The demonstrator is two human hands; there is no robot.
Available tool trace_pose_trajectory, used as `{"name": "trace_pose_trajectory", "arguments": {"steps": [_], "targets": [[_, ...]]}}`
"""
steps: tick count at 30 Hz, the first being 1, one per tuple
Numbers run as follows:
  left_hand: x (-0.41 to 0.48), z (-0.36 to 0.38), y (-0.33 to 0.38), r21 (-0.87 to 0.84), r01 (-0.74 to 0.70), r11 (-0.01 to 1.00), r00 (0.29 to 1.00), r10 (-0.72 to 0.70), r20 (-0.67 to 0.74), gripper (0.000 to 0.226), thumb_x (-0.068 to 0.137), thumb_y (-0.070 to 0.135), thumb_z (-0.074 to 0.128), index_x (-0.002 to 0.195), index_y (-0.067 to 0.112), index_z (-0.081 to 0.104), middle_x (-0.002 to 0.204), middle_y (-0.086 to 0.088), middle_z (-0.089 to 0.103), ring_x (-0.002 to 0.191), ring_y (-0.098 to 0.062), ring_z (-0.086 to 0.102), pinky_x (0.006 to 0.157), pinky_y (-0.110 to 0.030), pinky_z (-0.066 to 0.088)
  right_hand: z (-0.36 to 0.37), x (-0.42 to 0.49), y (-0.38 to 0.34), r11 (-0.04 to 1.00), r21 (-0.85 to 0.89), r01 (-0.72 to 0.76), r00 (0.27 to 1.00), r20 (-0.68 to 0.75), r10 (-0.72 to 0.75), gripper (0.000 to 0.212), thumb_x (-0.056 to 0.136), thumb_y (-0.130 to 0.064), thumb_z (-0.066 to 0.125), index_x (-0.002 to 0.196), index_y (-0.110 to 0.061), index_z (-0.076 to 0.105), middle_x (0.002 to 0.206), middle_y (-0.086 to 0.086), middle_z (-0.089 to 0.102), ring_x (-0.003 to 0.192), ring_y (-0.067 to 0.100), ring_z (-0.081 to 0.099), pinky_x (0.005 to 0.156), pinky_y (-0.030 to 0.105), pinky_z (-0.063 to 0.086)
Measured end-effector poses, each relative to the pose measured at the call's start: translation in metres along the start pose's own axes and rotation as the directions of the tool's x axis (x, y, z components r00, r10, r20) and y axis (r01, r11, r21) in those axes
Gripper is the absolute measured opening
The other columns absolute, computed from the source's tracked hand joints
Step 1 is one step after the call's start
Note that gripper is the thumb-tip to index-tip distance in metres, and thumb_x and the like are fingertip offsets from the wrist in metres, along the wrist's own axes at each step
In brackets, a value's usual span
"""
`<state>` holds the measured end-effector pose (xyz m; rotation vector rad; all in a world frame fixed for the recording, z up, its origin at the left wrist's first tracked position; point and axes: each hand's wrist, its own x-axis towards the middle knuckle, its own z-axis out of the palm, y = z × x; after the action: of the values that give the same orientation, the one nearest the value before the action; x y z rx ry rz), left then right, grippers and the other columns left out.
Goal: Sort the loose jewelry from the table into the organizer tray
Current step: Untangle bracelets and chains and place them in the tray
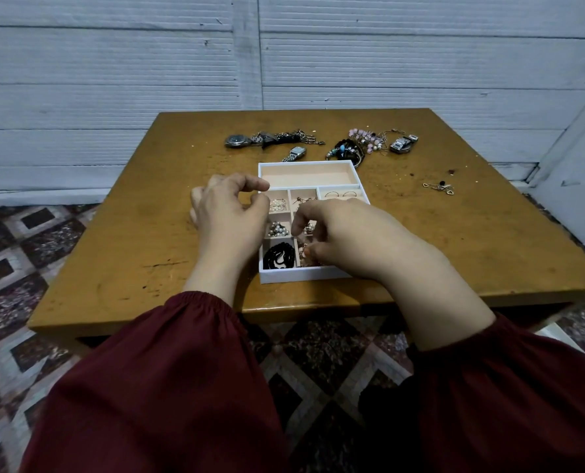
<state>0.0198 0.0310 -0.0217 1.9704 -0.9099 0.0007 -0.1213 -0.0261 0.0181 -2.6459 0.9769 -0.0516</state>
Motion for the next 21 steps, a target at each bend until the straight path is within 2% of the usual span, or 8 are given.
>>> {"name": "trace_pose_trajectory", "arguments": {"steps": [6,9,12,21], "targets": [[0.001,-0.001,-0.001,-0.010,0.005,1.000,1.000,-0.005,0.006,0.018,0.086,0.022,0.055,0.092,0.034,0.066,0.111,0.004,0.057,0.112,-0.018,0.035,0.091,-0.032,0.026,-0.009,-0.001,0.012,0.999,-0.010,-0.034,0.999,-0.042,0.034,0.016,0.075,-0.038,0.076,0.086,-0.027,0.069,0.078,-0.011,0.059,0.083,0.011,0.055,0.064,0.027,0.040],[0.001,-0.001,-0.001,-0.021,0.003,1.000,1.000,-0.003,0.011,0.018,0.086,0.021,0.055,0.092,0.034,0.065,0.109,0.005,0.055,0.107,-0.013,0.031,0.089,-0.030,0.025,-0.012,-0.005,0.015,0.999,0.010,-0.030,0.999,-0.022,0.030,0.015,0.075,-0.037,0.076,0.088,-0.029,0.075,0.078,-0.013,0.062,0.086,0.011,0.058,0.069,0.028,0.048],[0.000,0.000,0.001,-0.004,0.009,1.000,1.000,-0.009,0.016,0.019,0.086,0.022,0.054,0.094,0.033,0.067,0.110,0.004,0.056,0.112,-0.018,0.035,0.089,-0.029,0.024,-0.011,-0.006,0.015,1.000,0.004,-0.029,0.999,-0.021,0.029,0.010,0.080,-0.030,0.071,0.088,-0.031,0.076,0.081,-0.011,0.065,0.088,0.012,0.059,0.074,0.030,0.051],[0.000,0.000,0.002,-0.007,0.016,1.000,1.000,-0.015,0.024,0.018,0.086,0.022,0.055,0.095,0.032,0.067,0.111,0.003,0.056,0.115,-0.020,0.035,0.088,-0.029,0.022,-0.006,-0.002,0.013,0.997,-0.012,-0.073,0.993,-0.091,0.072,0.007,0.077,-0.032,0.073,0.084,-0.032,0.073,0.075,-0.014,0.057,0.086,0.010,0.052,0.066,0.026,0.042]]}}
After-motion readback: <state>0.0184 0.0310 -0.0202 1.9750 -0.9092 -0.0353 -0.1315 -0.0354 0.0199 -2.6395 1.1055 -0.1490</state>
